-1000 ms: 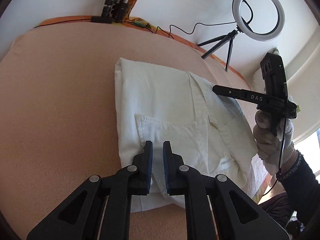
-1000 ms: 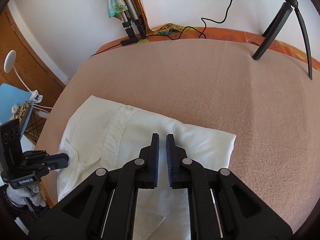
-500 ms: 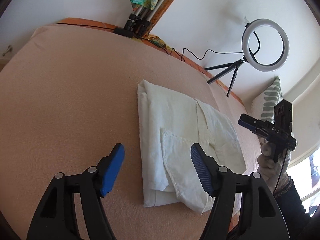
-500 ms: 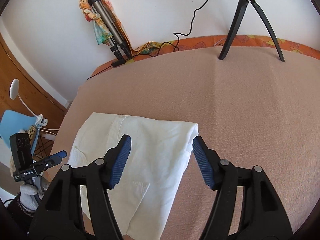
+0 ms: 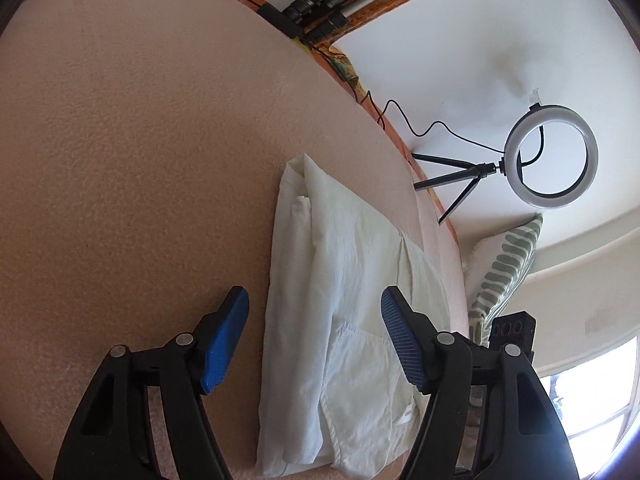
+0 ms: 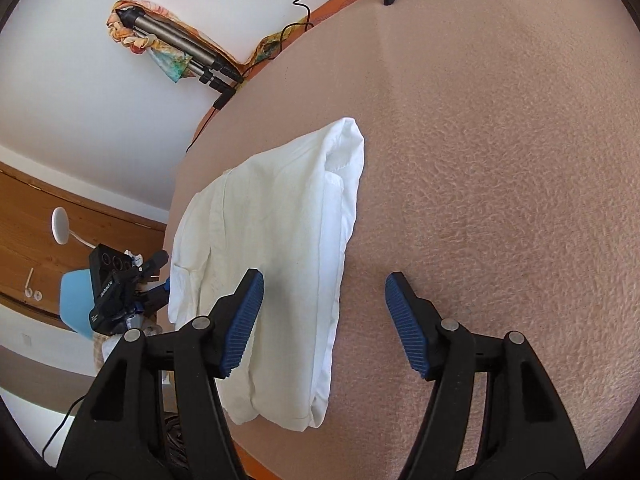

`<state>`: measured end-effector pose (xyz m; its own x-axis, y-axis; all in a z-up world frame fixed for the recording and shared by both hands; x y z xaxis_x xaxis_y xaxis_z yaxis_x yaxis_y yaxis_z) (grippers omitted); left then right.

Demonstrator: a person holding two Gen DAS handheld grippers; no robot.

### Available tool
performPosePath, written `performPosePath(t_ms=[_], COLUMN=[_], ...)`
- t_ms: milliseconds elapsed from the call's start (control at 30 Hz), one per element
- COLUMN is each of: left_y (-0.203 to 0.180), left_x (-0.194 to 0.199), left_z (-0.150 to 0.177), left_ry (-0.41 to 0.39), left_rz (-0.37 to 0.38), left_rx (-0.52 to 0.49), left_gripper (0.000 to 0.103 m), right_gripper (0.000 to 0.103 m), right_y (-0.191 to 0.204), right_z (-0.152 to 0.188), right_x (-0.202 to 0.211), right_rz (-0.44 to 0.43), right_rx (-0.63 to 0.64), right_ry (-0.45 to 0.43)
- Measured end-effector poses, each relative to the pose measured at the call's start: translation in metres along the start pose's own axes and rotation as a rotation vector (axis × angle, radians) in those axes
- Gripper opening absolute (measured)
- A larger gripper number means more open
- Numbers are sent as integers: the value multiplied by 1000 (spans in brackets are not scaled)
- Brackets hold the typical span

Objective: Fold small clothes
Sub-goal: 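Move both tools to the shirt bundle's edge and close them on it, then lift the gripped shirt edge and fold it over the bundle with both tools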

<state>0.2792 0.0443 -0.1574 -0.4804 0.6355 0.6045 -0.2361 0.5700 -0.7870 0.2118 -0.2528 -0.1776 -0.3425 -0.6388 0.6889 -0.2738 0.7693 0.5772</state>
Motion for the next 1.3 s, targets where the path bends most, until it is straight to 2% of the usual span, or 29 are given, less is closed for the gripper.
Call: performPosePath(t_ms=[133, 200, 300, 433, 467, 567, 767, 967, 1133, 1300], left_y=[-4, -2, -3, -5, -6, -19, -55, -88, -121, -158], left_x=[-8, -13, -17, -18, -18, -14, -1, 6, -9, -43], left_z=[-4, -4, -4, -3, -2, 4, 25, 40, 57, 73], left_ry=[9, 25, 19, 5, 1, -25, -88, -115, -100, -58], left_rz=[17, 31, 28, 3, 0, -32, -73, -32, 8, 65], left_rx=[-12, 1, -9, -34, -44, -122, -306, -392, -461, -501], left_gripper=[65, 51, 42, 29, 25, 18, 15, 14, 14, 14], right_gripper=[64, 54, 47, 36, 30, 20, 16, 15, 15, 14], right_y=[7, 10, 14, 24, 28, 39, 80, 108, 103, 87], right_z=[0, 1, 1, -1, -2, -3, 0, -2, -13, -25], right_x=[-6, -11, -17, -17, -16, -13, -4, 15, 48, 84], right_rz=[-38, -54, -67, -8, 13, 86, 271, 383, 435, 512], right_rx=[13, 16, 19, 67, 86, 152, 356, 499, 514, 519], right_ry=[16, 27, 42, 47, 46, 43, 13, -45, -92, -119])
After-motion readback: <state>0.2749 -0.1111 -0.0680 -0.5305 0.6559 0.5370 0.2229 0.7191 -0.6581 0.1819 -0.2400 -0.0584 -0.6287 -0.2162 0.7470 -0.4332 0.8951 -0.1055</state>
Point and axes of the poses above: each gripper's, at about its wrist camera, not at the fingertips, and x roughly against the way its jaws point, y to its left, z to its underside, the point moved 3 cm from there along -x, roughly the way its jaws point, and after that the axes turned 11 degrees about x, right-handed, at the moved point
